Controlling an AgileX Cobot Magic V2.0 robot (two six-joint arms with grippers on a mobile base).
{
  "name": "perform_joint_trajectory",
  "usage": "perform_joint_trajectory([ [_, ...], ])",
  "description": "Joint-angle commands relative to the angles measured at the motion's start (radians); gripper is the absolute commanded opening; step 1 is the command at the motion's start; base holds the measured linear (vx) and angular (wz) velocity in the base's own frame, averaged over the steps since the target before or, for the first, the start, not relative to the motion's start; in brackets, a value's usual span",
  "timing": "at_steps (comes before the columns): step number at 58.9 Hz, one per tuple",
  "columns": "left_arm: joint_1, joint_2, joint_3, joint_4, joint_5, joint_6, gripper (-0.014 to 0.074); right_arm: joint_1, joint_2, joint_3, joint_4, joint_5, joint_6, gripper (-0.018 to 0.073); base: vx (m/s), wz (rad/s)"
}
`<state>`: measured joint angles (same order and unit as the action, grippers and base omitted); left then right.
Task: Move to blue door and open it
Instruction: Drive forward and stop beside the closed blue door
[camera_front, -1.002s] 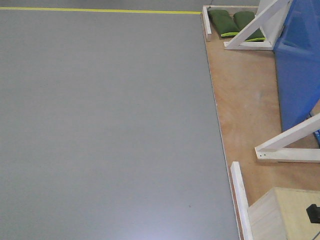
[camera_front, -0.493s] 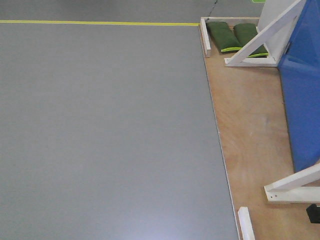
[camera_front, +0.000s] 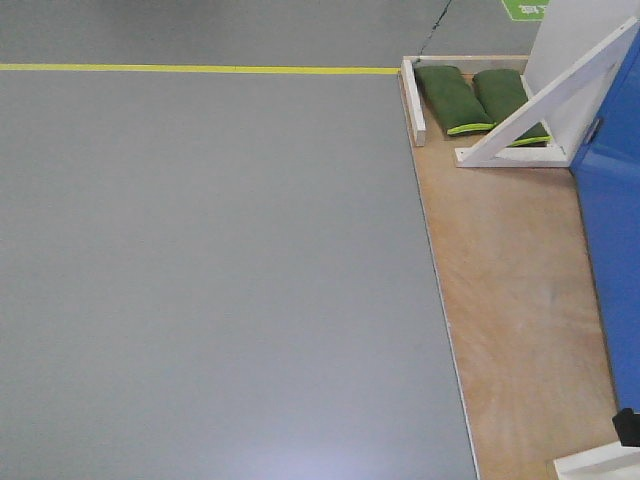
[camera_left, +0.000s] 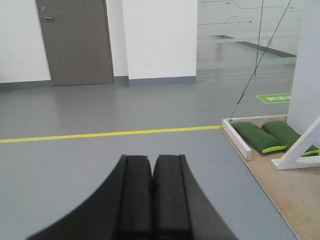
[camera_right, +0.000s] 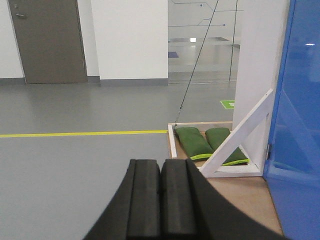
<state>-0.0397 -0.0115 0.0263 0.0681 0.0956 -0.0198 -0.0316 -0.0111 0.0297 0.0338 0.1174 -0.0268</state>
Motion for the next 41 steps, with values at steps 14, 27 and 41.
perform_joint_trajectory([
  [14,0.001,-0.014,-0.027,-0.002,-0.084,-0.007,0.0073,0.003,-0.013,0.002,-0.007,-0.081,-0.004,-0.0001,0.36,-0.05],
  [27,0.001,-0.014,-0.027,-0.002,-0.084,-0.007,0.0073,0.003,-0.013,0.002,-0.007,-0.081,-0.004,-0.0001,0.32,-0.06],
  [41,0.001,-0.014,-0.027,-0.002,-0.084,-0.007,0.0073,0.003,-0.013,0.002,-0.007,-0.081,-0.004,-0.0001,0.27,-0.03],
])
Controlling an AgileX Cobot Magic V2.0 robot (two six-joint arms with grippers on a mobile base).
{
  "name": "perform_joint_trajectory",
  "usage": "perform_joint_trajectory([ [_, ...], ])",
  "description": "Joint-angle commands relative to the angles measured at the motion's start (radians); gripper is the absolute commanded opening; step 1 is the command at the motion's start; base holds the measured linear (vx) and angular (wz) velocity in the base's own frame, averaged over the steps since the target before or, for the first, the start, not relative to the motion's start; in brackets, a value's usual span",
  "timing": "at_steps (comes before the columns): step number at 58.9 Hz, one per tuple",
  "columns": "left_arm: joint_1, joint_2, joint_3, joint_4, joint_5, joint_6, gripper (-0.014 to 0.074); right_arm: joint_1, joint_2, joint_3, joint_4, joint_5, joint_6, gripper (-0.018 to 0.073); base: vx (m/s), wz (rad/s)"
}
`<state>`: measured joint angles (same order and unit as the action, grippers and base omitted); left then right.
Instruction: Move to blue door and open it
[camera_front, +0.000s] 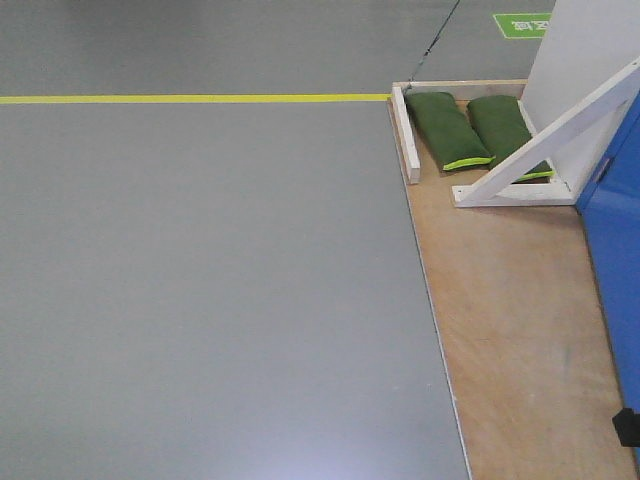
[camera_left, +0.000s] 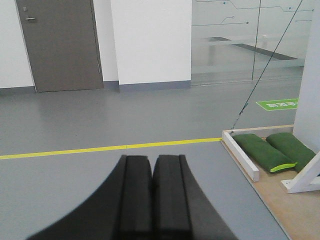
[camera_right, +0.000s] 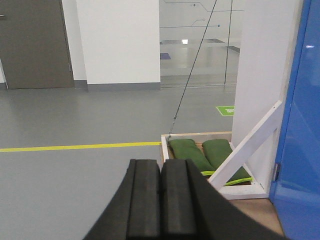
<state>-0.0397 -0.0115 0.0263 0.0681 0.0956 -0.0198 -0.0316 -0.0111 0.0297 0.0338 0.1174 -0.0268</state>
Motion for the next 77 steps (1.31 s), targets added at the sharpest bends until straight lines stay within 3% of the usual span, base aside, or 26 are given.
perform_joint_trajectory([
  [1,0.001,-0.014,-0.027,-0.002,-0.084,-0.007,0.0073,0.003,-0.013,0.002,-0.007,-0.081,-0.004,-0.0001,0.23,-0.03],
  [68,0.001,-0.014,-0.027,-0.002,-0.084,-0.007,0.0073,0.003,-0.013,0.002,-0.009,-0.077,-0.004,-0.0001,0.07,-0.01],
  [77,0.001,-0.014,-0.027,-0.002,-0.084,-0.007,0.0073,0.003,-0.013,-0.014,-0.1,-0.071,-0.004,-0.0001,0.0,0.0],
])
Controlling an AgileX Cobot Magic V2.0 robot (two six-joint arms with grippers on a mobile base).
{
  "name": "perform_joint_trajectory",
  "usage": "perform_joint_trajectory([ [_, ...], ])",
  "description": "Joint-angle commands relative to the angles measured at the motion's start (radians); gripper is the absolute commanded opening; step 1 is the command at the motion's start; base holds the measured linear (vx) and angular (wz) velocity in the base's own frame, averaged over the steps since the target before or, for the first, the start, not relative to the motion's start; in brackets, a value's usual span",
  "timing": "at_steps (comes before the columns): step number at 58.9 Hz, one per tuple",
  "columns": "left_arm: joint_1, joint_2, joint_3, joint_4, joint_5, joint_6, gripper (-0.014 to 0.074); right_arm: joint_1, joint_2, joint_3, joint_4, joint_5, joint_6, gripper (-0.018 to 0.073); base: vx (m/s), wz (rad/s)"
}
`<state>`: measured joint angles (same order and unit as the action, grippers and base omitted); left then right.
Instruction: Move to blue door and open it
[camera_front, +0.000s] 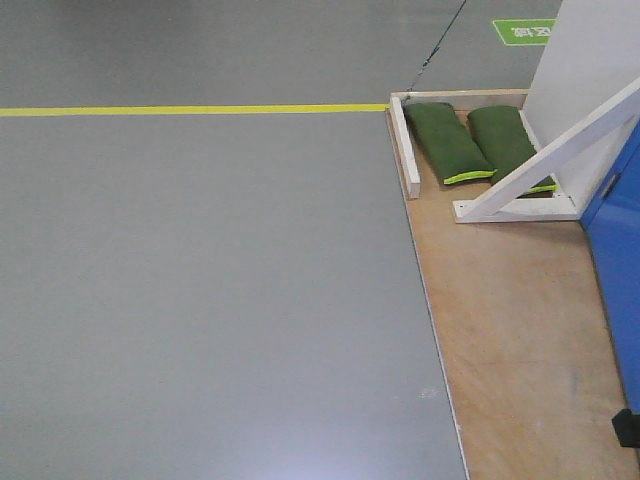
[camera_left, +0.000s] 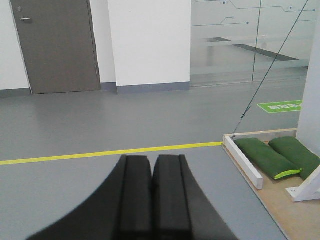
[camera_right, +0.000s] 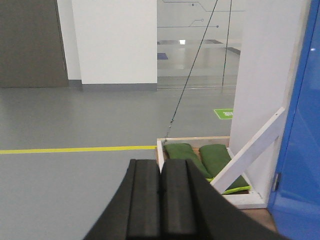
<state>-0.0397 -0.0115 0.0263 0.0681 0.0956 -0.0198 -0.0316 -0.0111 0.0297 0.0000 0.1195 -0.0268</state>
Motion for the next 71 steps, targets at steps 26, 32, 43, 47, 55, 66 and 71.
perform_joint_trajectory([
  [26,0.001,-0.014,-0.027,-0.002,-0.084,-0.007,0.0073,-0.165,0.218,-0.433,-0.109,0.063,-0.004,-0.0001,0.0,0.0],
  [32,0.001,-0.014,-0.027,-0.002,-0.084,-0.007,0.0073,-0.223,0.342,-0.591,-0.108,0.057,-0.004,-0.0001,0.0,0.0],
  [43,0.001,-0.014,-0.027,-0.002,-0.084,-0.007,0.0073,-0.354,0.59,-0.908,-0.072,0.052,-0.004,-0.0001,0.0,0.0],
  [47,0.001,-0.014,-0.027,-0.002,-0.084,-0.007,0.0073,-0.391,0.675,-1.043,-0.025,0.052,-0.004,-0.0001,0.0,0.0],
  [55,0.001,-0.014,-0.027,-0.002,-0.084,-0.007,0.0073,-0.454,0.852,-1.331,0.079,0.051,-0.004,-0.0001,0.0,0.0],
  [66,0.001,-0.014,-0.027,-0.002,-0.084,-0.007,0.0073,-0.566,1.084,-1.759,0.121,0.049,-0.004,-0.0001,0.0,0.0],
  [71,0.001,-0.014,-0.027,-0.002,-0.084,-0.007,0.0073,-0.633,1.179,-1.935,0.136,0.046,-0.004,-0.0001,0.0,0.0],
])
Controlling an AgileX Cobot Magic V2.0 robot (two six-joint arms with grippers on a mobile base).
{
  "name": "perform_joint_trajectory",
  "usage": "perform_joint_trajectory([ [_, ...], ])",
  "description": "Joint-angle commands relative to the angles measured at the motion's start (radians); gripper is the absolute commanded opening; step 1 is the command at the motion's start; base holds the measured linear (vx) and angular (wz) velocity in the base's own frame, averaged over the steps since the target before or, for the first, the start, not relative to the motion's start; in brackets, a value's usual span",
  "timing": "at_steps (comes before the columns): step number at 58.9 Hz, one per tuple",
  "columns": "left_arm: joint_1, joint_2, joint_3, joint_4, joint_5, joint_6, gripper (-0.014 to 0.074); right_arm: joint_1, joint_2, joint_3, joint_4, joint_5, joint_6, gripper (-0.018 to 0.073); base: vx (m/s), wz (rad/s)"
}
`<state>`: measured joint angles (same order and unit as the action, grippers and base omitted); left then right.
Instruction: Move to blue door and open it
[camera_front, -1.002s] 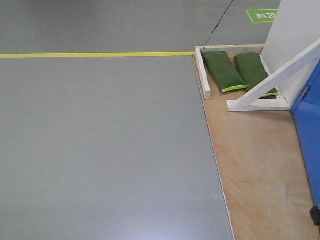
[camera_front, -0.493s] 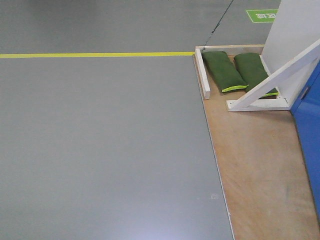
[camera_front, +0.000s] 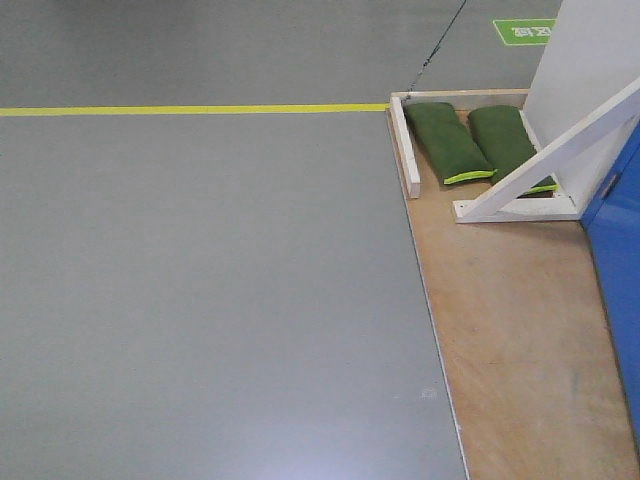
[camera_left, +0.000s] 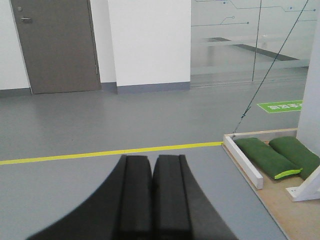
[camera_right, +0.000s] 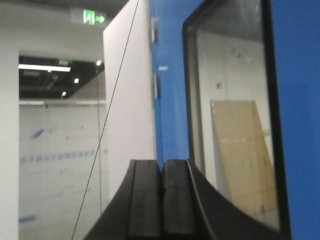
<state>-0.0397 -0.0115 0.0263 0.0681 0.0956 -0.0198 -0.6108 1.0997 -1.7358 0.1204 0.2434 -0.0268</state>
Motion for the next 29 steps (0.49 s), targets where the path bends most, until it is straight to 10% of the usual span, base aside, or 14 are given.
perform_joint_trajectory([
  [1,0.001,-0.014,-0.027,-0.002,-0.084,-0.007,0.0073,-0.065,0.081,-0.193,0.015,-0.078,-0.004,-0.0001,0.0,0.0],
  [9,0.001,-0.014,-0.027,-0.002,-0.084,-0.007,0.0073,-0.185,0.184,-0.375,0.047,-0.079,-0.004,-0.0001,0.0,0.0],
  [29,0.001,-0.014,-0.027,-0.002,-0.084,-0.007,0.0073,-0.581,0.339,-0.445,0.531,-0.089,-0.004,-0.0001,0.0,0.0],
])
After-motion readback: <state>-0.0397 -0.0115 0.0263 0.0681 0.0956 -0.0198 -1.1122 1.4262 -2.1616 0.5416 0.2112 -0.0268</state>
